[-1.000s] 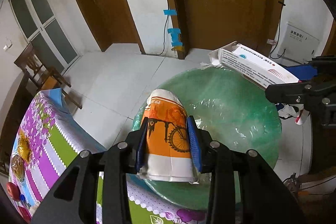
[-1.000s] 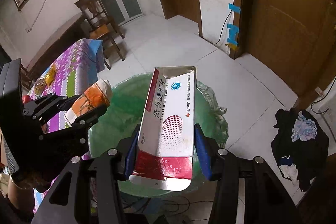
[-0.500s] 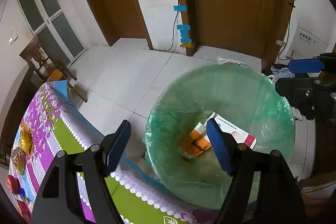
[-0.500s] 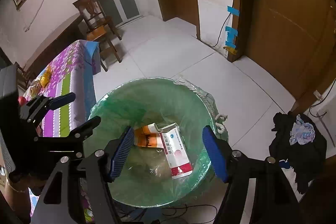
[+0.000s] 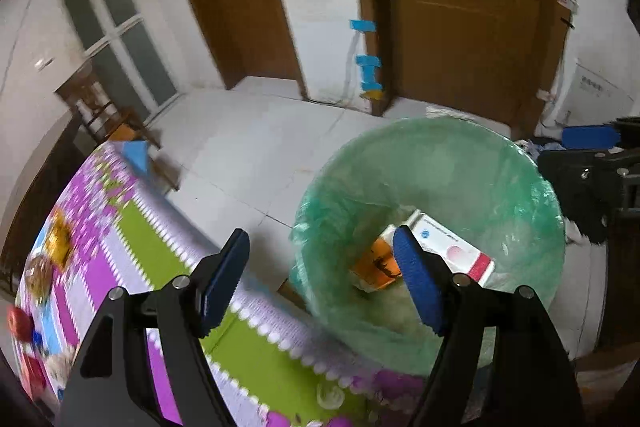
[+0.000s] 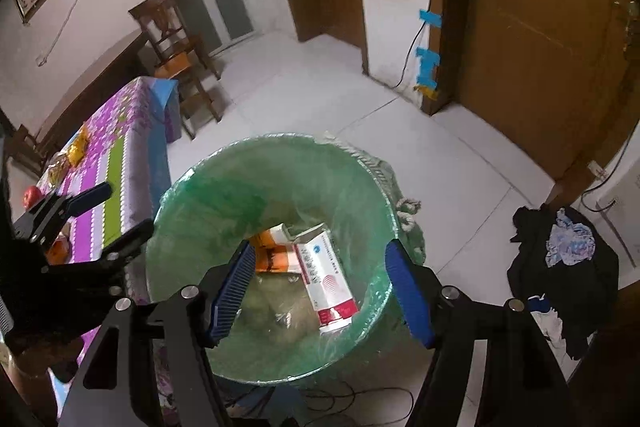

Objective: Collect trash
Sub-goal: 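Move both tools back toward the table, then grasp the white plastic bag with the right tool while the left tool grasps the gold foil packet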

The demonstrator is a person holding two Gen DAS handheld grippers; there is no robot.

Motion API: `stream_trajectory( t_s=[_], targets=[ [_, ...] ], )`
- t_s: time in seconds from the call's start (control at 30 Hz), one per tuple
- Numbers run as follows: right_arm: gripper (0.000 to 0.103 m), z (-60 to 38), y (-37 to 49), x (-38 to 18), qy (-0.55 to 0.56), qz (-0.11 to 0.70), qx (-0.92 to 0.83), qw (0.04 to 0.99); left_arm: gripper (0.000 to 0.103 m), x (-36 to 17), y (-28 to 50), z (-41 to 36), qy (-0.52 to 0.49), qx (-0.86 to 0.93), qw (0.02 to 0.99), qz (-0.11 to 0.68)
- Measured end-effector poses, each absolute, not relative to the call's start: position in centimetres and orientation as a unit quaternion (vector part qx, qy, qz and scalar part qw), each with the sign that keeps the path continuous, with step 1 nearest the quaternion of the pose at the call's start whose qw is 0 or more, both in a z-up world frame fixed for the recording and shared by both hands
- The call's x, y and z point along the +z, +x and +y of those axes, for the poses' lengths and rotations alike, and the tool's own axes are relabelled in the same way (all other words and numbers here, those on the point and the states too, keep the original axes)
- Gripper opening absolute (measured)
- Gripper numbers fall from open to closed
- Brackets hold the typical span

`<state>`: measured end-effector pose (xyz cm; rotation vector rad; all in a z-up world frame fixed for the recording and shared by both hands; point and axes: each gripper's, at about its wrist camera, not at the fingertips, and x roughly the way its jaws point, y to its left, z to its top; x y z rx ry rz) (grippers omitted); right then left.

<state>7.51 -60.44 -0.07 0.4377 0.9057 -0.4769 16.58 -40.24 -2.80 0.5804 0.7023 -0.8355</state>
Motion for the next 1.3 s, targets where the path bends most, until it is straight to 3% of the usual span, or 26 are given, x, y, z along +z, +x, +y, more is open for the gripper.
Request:
stream_trajectory(
  t_s=[0.33,0.53,0.73,1.0,1.1,1.3],
  targets=[
    [0.072,-52.7,6.3,0.8,0.145,0.296,-0.237,0.914,0.074,-1.2,13.6,-30.2,0.213,-0.334,0.882,0.257],
    [0.073,-46.6,8.8,0.6,0.116,0.267,-0.17,0.941,0.077,1.1,12.2,-20.9,0.167,-0.307,0.911,0.219],
    [0.074,-40.5,13.0,0.9,0.101,0.27,-0.08,0.954,0.077,1.2,13.9,-11.0,0.116,-0.22,0.936,0.249],
    [0.087,-29.7,19.3,2.9,0.067,0.264,0.073,0.959,0.077,0.0,16.7,2.0,0.003,-0.108,0.944,0.312],
    [0.098,-25.0,22.0,3.7,0.04,0.263,0.143,0.953,0.077,-0.6,16.9,6.0,-0.004,-0.095,0.942,0.321],
    [0.098,-19.4,27.1,4.0,0.011,0.283,0.196,0.939,0.077,-1.9,16.6,7.9,0.056,-0.176,0.923,0.338]
  ],
)
